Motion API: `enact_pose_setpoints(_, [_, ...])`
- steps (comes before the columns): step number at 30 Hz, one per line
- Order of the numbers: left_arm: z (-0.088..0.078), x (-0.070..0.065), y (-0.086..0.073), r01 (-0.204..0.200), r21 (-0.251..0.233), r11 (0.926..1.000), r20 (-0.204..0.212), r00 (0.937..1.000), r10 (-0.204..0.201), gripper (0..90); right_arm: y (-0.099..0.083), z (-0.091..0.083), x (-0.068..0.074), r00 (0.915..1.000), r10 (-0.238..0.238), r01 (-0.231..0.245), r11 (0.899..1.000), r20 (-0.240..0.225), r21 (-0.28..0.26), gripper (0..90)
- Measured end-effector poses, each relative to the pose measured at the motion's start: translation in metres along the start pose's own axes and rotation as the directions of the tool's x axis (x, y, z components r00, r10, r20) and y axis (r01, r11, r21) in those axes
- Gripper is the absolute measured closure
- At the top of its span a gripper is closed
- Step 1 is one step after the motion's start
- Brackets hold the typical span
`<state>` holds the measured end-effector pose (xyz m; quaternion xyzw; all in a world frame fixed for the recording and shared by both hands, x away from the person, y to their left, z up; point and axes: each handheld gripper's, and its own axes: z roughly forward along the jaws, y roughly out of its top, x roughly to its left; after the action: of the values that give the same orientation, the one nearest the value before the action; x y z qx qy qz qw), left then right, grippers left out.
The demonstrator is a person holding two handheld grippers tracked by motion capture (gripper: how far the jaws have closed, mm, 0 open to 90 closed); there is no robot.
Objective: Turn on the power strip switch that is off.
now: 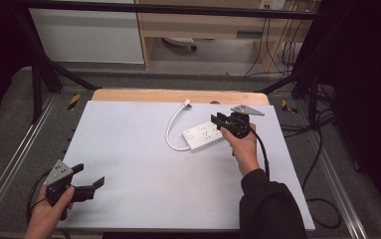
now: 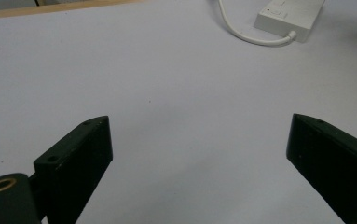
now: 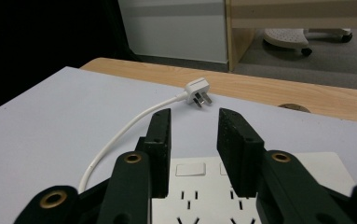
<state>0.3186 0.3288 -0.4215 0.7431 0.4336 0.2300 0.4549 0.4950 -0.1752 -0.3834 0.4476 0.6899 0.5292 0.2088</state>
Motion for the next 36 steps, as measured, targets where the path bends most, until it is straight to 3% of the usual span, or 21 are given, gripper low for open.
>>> enact_pose_setpoints(15, [0.000,0.000,0.000,0.003,0.002,1.0000,-0.008,1.0000,-0.003,6.6,0.003,-0.017,-0.008,0.9990,0.044,-0.044,0.999,0.008,0.021,40.0])
enact_pose_setpoints(23, [0.000,0.000,0.000,0.002,0.004,1.0000,-0.007,1.0000,-0.002,6.2,0.001,-0.029,-0.012,0.9975,0.069,-0.069,0.997,0.017,0.018,30.4])
enact_pose_setpoints(36, [0.000,0.000,-0.001,0.007,0.005,1.0000,-0.003,1.0000,-0.007,6.3,-0.008,-0.054,-0.017,0.9979,0.047,-0.048,0.999,0.045,0.021,17.5])
